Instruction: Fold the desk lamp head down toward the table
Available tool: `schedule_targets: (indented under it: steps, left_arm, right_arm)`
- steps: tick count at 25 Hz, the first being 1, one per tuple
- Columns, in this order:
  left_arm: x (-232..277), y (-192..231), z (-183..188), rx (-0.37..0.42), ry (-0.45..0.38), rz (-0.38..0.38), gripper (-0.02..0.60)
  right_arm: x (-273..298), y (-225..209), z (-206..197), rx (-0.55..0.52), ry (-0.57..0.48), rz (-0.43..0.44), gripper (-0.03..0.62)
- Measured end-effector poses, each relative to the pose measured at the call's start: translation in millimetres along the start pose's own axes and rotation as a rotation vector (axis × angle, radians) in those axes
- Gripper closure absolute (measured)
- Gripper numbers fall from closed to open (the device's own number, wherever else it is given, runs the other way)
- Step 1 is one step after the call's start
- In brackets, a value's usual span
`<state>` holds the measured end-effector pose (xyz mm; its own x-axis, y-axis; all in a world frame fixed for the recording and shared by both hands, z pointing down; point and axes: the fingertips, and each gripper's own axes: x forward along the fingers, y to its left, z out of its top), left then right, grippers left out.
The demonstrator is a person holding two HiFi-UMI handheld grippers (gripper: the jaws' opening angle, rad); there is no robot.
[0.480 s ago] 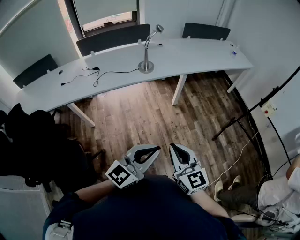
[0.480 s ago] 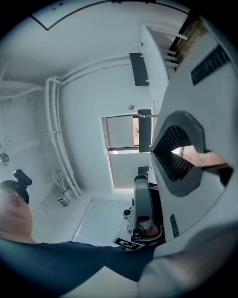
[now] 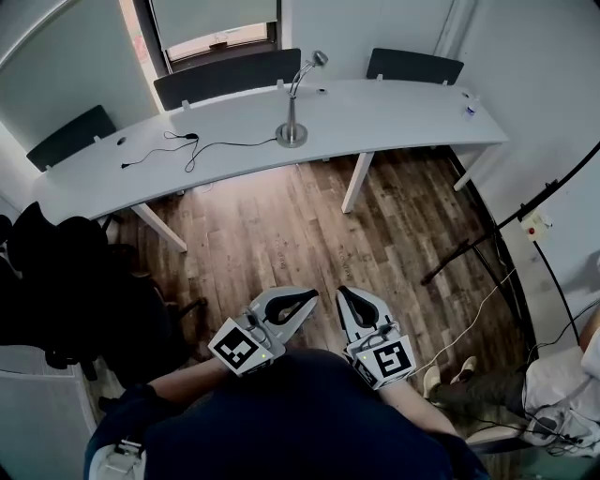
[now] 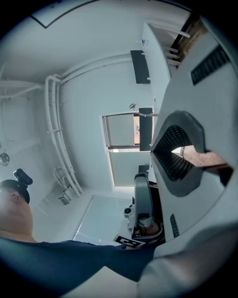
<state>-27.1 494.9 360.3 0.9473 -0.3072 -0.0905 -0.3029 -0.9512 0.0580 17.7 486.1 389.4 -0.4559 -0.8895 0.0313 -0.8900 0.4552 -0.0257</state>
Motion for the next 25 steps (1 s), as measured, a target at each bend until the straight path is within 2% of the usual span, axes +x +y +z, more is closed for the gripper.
schedule_targets:
  steps: [12, 19, 25]
  left_arm:
    - [42, -10, -5, -0.003, 0.015, -0.001, 0.575]
    - [72, -17, -18, -0.016, 0.014, 0.058, 0.575]
    - [81, 4, -30, -0.029, 0.023, 0.106, 0.575]
  right_arm:
    - [-20, -39, 3, -0.030, -0.023, -0.006, 0.583]
    - [-35, -69, -10, -0.030, -0.004, 0.026, 0.583]
    - [-18, -85, -23, -0.020, 0.024, 0.052, 0.582]
